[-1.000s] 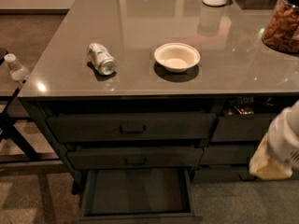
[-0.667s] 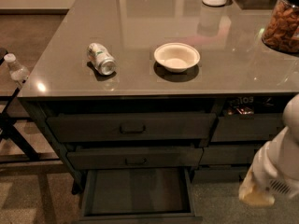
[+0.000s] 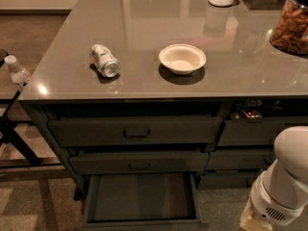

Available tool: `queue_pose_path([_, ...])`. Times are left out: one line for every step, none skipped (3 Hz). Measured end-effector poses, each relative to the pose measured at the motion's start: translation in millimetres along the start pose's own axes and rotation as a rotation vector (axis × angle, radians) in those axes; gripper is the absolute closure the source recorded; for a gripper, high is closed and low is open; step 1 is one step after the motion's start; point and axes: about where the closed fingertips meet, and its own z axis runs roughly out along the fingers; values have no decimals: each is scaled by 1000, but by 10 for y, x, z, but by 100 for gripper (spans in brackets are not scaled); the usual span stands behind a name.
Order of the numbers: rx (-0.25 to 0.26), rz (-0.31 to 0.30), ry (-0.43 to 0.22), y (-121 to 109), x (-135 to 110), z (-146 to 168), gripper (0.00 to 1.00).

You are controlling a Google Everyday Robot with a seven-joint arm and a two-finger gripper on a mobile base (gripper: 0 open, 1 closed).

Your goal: Close bottom drawer

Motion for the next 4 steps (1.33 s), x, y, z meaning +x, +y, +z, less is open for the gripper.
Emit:
queue_pose_path([0,0,0,0,0,0,100])
queue_pose_path([-63,49,-6,51,82,506,100])
queue_pose_path([-153,135,-11,11,189,1381,100])
queue_pose_path([-207,147,-19,53,180,1653,100])
